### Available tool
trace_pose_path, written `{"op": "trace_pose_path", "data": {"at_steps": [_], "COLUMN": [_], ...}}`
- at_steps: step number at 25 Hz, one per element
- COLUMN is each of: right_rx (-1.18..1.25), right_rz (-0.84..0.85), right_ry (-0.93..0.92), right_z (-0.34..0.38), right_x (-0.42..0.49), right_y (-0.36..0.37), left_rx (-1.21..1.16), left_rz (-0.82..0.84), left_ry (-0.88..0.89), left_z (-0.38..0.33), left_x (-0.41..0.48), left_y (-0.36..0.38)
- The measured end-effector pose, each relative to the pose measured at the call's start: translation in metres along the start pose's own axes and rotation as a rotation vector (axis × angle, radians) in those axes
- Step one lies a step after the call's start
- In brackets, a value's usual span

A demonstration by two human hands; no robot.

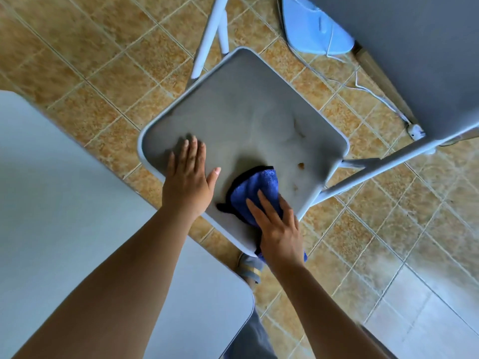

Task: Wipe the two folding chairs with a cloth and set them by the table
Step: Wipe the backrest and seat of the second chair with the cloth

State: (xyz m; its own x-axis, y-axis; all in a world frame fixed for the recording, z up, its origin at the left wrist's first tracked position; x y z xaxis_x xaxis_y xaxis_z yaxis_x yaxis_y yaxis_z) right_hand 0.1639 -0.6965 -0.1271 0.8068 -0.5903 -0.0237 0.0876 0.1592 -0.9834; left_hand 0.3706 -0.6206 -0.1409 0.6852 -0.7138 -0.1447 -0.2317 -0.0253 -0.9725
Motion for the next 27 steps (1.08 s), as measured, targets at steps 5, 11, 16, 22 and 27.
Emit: {"op": "trace_pose_path", "data": {"at_steps": [5,11,16,22,27], "right_rx": [0.041,0.087,0.030,0.021,0.068], "right_rz": [-0.034,-0.086,-0.003,-0.089,-0.104], "right_ry": [0.532,0.240,0.245,0.671,0.274], "right_z": [-0.059,0.013,-0.036,-0.084,-0.034], "right_x": [0.052,0.063,0.031,0.145,0.166], "right_y": [-0.009,0.002,-0.005,-0.003,0.008], "left_rx": [0.063,0.057,0.041,0.051,0.082], "left_rz": [0.044,-0.032,-0.027,-0.068,-0.056], "left_ry": [-0.001,-0.038,-0.043,-0.038,-0.096], "left_z": [0.003,-0.003,-0.008,-0.007,-0.007], "left_x": [-0.001,-0.002,0.002,0.019,0.027], "left_y": [0.006,0.008,0.002,0.001,0.012]}}
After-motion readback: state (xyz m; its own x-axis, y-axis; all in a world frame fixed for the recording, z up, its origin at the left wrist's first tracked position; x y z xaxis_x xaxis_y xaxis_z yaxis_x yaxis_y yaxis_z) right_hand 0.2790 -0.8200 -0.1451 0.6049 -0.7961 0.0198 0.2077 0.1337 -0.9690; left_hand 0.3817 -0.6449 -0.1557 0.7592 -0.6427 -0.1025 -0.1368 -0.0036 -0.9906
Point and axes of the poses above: each hand's wrist, its own x-axis towards the middle knuckle, its own y-axis out of the palm, z = x × y, the point moved 4 cm from there along x, towards the middle knuckle, and after that the axes turned 7 degrees about -z, right-handed, at the moved point
